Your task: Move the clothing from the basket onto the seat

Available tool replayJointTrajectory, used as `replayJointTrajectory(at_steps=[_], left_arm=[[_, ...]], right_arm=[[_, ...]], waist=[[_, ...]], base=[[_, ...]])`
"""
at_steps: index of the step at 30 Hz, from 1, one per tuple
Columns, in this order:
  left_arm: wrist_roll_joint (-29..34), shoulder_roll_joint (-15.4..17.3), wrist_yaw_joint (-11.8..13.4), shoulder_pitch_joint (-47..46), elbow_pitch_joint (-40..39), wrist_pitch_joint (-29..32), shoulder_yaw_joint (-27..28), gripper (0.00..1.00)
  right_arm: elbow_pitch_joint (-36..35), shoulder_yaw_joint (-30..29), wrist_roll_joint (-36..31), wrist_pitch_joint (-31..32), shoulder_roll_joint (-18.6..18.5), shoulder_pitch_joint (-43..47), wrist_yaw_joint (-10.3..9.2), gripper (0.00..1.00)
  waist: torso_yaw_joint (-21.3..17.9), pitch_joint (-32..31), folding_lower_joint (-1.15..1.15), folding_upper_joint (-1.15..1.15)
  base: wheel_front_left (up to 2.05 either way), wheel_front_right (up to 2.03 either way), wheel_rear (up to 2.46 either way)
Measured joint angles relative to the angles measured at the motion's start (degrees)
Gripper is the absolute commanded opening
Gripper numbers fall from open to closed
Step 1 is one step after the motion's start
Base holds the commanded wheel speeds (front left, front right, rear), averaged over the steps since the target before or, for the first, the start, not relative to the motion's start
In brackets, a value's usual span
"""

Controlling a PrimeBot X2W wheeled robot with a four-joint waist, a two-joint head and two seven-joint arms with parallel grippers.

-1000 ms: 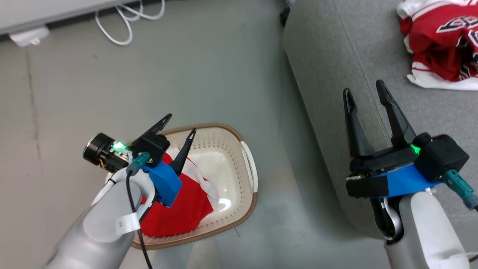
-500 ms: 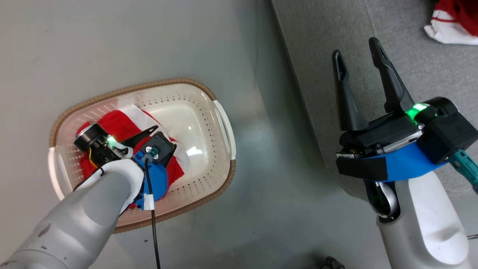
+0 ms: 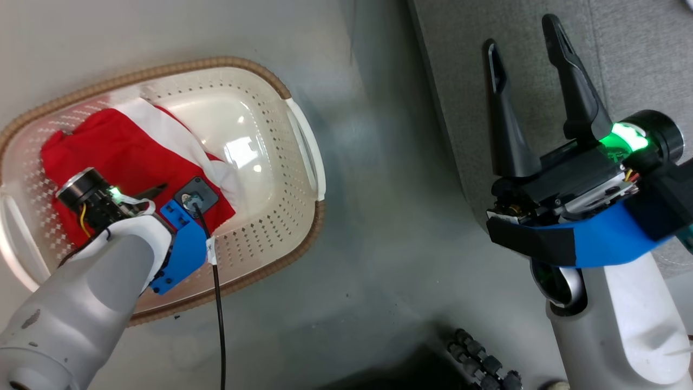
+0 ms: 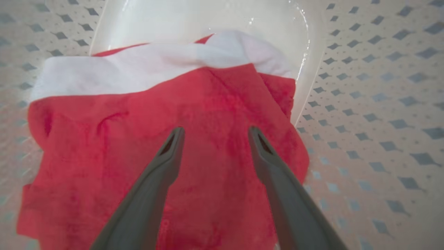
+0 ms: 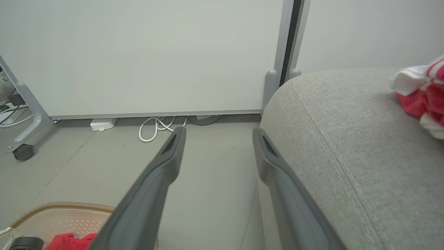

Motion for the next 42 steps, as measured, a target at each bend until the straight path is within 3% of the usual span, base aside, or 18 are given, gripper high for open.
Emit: replayJointTrajectory(at_steps=[8,19,20,21,22,34,42], left_arm=[[1.26,1.23,-0.01,-1.13,0.03,4.87,-0.10,1.00],[3.44,1.19,-0.02,-4.86,3.81,5.45,-0.08,1.00],[3.68,0.92,-0.02,-5.03,4.08,5.19,-0.08,0.93],[3.78,0.64,-0.02,-5.17,4.36,5.17,-0.08,0.20],[3.87,0.33,-0.02,-5.28,4.75,5.17,-0.08,0.00],[3.83,-2.68,0.03,-4.92,6.11,4.57,-0.07,0.00],[1.26,-6.02,0.00,-4.04,4.72,-0.33,-0.08,0.00]], right_arm=[[-3.00,0.20,-0.04,-0.01,0.01,-0.04,0.00,1.00],[-6.34,-0.60,-0.51,0.00,0.01,0.19,0.00,1.00],[-6.51,-0.70,-0.53,0.00,0.01,0.26,0.00,1.00],[-6.58,-0.83,-0.59,0.00,0.01,0.30,0.00,1.00],[-6.58,-0.90,-0.66,-0.01,0.01,0.32,0.00,1.00],[-5.75,-1.51,-1.09,0.00,0.01,0.31,0.00,1.00],[-4.34,-2.21,-2.09,0.00,0.02,0.24,0.00,1.00]], waist=[[-0.86,4.00,-0.01,0.00],[-1.74,8.48,-0.02,0.01],[-1.68,8.60,-0.03,0.01],[-1.59,8.66,-0.03,0.01],[-1.49,8.69,-0.03,0.01],[-0.72,6.86,-0.01,0.00],[1.22,2.55,-0.01,0.00]], base=[[0.00,0.00,0.00],[0.00,0.00,0.00],[0.00,0.00,0.00],[0.00,0.00,0.00],[0.00,0.00,0.00],[0.00,0.00,0.00],[0.00,0.00,0.00]])
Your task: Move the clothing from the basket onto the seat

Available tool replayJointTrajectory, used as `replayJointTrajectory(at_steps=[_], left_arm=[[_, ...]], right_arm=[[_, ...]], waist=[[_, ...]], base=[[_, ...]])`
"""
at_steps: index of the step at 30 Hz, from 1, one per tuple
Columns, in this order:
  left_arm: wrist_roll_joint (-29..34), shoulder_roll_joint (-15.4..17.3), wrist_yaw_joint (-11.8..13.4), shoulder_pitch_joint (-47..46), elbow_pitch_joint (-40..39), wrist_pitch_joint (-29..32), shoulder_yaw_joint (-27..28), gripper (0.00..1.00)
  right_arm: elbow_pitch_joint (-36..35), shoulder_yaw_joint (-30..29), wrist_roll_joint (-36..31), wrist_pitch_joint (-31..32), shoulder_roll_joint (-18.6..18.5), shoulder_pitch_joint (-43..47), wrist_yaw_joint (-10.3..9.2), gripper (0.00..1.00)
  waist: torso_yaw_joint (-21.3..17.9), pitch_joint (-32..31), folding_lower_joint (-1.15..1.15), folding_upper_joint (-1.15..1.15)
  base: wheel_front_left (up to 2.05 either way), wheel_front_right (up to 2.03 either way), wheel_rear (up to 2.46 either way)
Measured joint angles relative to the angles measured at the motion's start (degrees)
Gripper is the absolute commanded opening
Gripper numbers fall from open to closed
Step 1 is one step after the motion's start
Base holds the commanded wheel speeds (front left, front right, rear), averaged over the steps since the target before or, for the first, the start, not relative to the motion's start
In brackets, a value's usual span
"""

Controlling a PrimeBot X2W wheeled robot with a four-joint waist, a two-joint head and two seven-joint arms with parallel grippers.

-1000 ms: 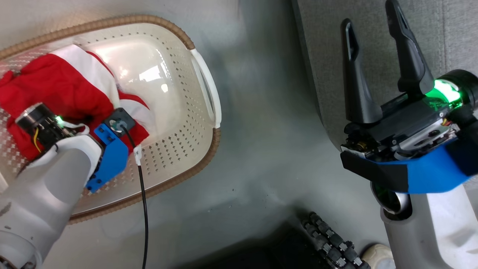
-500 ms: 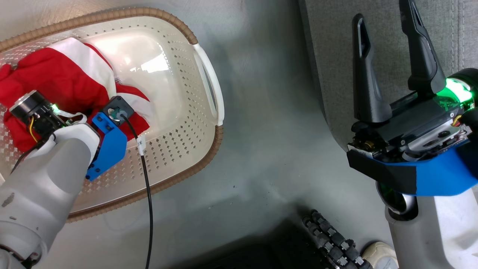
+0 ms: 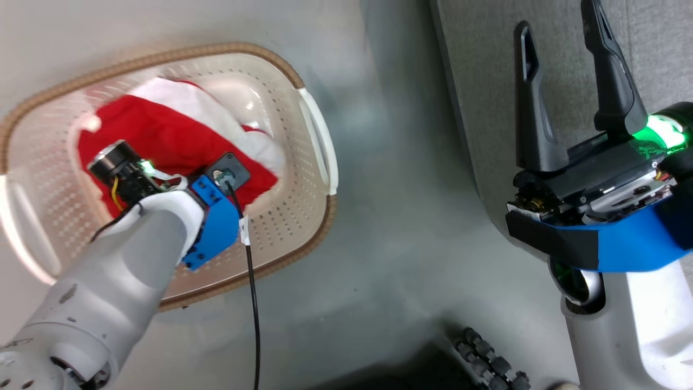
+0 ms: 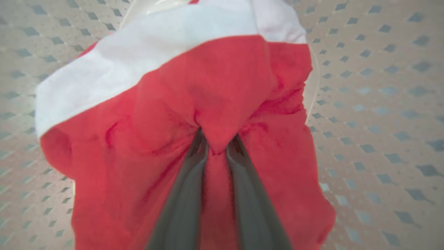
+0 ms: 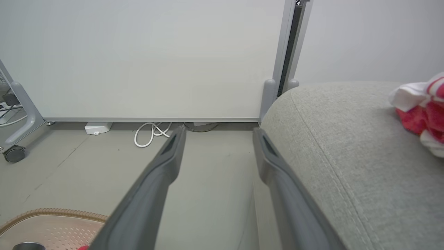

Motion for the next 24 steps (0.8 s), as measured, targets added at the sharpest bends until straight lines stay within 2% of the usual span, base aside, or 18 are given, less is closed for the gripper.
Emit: replayJointTrajectory(at_steps=[14,24], left_arm=[[-8.02,-4.80,0.00,1.12,-0.02,-13.19,2.69,0.00],[-13.36,-6.05,0.00,3.33,-0.83,-17.70,6.42,0.00]], right_arm=[[5.48,-2.25,-2.55,-0.01,0.07,2.76,0.00,1.00],[9.67,-4.16,-2.97,0.00,-0.10,7.79,0.00,1.00]], waist=[[5.68,-12.00,0.00,0.00],[9.25,-22.99,-0.01,0.00]], base=[[0.00,0.00,0.00],[0.00,0.00,0.00]])
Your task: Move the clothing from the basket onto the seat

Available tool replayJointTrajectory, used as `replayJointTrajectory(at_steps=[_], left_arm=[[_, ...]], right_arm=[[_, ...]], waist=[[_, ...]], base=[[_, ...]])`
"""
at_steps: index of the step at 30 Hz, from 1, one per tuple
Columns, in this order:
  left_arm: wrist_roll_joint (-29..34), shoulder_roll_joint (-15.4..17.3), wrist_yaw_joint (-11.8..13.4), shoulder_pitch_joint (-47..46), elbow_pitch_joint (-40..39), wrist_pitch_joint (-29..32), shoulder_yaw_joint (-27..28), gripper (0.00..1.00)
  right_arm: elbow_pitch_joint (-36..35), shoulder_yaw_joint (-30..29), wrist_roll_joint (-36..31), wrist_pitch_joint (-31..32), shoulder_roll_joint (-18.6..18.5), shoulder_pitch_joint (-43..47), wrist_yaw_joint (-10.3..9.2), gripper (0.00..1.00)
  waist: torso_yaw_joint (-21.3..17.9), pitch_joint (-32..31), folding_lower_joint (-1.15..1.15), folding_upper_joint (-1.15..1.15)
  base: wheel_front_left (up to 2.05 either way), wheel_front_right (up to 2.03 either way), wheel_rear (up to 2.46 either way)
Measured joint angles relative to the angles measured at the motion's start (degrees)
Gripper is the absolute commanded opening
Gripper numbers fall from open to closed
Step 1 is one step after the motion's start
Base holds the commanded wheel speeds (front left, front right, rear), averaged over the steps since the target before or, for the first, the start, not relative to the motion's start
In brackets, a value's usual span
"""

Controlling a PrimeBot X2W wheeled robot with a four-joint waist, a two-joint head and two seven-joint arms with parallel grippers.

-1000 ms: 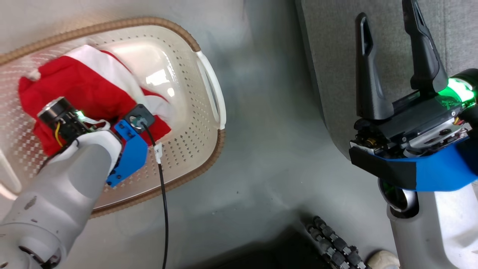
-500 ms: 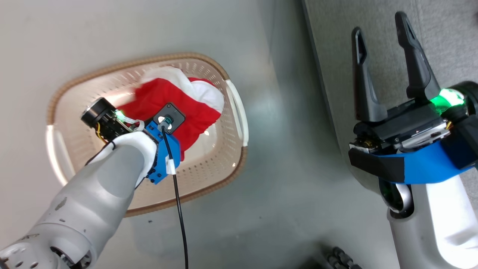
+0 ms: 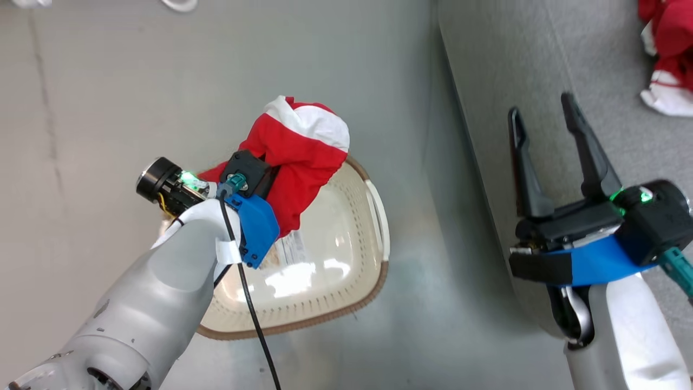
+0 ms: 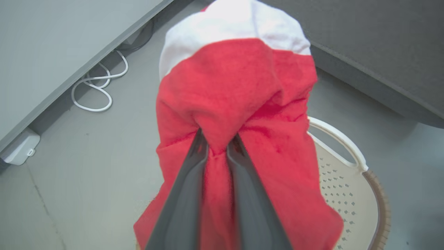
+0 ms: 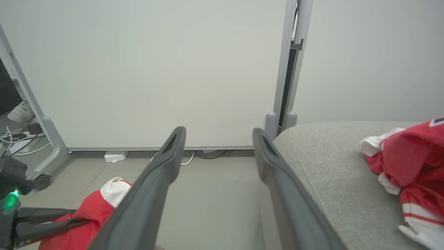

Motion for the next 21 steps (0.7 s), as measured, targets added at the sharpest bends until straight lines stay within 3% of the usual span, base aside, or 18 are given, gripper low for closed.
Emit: replayJointTrajectory(at_steps=[10,21], left_arm=[[-0.80,2.75,1.36,3.57,-9.65,-0.23,8.93,0.00],[2.43,4.64,2.60,12.54,-20.73,-0.24,18.59,0.00]], right_arm=[[3.79,-0.36,0.76,0.00,-0.30,5.44,0.00,1.00],[6.12,-0.20,1.97,0.00,-0.57,10.94,0.00,1.00]], waist=[[3.01,-10.67,0.00,0.00],[4.60,-20.48,0.00,0.00]], base=[[0.00,0.00,0.00],[0.00,0.00,0.00]])
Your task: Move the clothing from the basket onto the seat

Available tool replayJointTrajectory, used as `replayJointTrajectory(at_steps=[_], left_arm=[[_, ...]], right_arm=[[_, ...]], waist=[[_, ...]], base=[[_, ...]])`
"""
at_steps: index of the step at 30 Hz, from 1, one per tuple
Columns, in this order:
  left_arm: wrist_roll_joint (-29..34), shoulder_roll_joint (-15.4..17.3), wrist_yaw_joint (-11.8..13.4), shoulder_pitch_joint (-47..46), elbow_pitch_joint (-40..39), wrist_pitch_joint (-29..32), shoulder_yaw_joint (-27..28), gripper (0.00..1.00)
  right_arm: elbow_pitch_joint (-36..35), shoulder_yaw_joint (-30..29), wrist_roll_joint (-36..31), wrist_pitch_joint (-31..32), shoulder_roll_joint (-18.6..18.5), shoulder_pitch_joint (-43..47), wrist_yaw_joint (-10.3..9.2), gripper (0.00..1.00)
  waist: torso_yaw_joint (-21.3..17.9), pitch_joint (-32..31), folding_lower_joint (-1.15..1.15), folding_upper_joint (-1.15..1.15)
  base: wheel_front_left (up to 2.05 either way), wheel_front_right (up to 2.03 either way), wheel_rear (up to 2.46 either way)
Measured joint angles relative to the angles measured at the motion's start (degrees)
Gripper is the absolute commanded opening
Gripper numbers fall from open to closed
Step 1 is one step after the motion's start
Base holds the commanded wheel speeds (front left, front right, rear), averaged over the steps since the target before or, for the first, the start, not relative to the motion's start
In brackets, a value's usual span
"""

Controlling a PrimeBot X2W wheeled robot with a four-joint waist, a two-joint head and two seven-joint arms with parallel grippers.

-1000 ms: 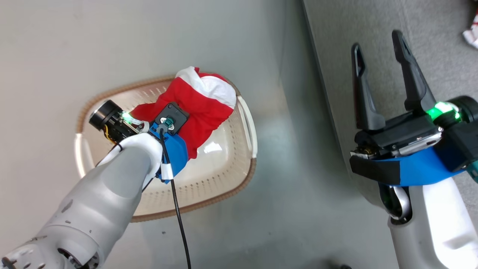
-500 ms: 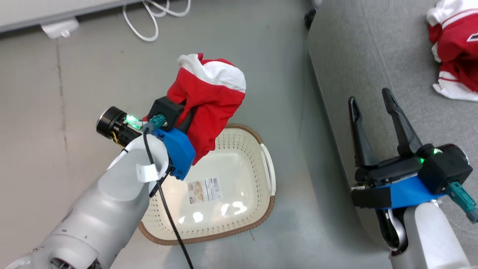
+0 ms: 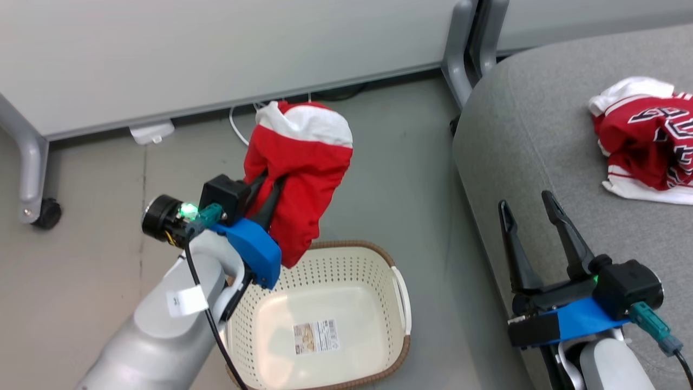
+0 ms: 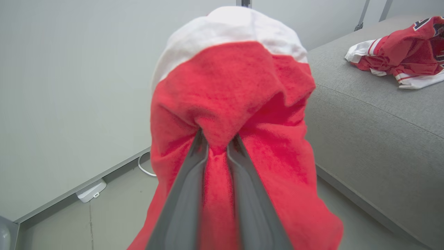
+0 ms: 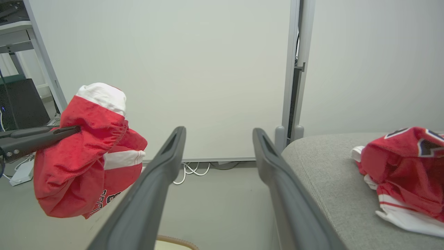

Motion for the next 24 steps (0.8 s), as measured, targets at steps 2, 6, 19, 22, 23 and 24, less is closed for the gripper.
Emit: replayJointTrajectory(at_steps=[2,6,19,22,23,24], left_arm=[[0.75,-0.11,0.18,1.99,-1.48,0.00,1.16,0.00],[2.11,-0.51,0.24,5.77,-4.09,0.00,2.88,0.00],[5.68,-1.37,0.26,12.18,-10.42,0.00,6.20,0.00],[6.23,-1.45,0.25,12.20,-11.27,0.00,6.65,0.00],[6.31,-1.52,0.24,12.20,-11.43,0.00,6.68,0.00],[6.53,-1.58,0.23,12.20,-11.58,0.00,6.73,0.00]], right_arm=[[0.25,0.02,0.10,0.00,0.01,1.08,0.00,1.00],[0.67,0.12,0.57,-0.01,0.04,3.03,0.00,1.00],[1.48,0.80,1.49,0.00,0.25,7.84,0.00,1.00],[1.77,2.03,1.68,-0.01,0.29,8.09,0.00,1.00],[1.81,2.61,1.70,0.00,0.29,8.09,0.00,1.00],[1.85,3.27,1.80,0.00,0.32,8.08,0.00,1.00]], waist=[[0.18,-1.61,0.00,0.00],[0.46,-4.68,0.00,0.00],[2.02,-10.30,0.00,0.00],[2.28,-10.37,0.00,0.00],[2.39,-10.34,0.00,0.00],[2.51,-10.30,0.00,0.00]], base=[[0.00,0.00,0.00],[0.00,0.00,0.00],[0.00,0.00,0.00],[0.00,0.00,0.00],[0.00,0.00,0.00],[0.00,0.00,0.00]])
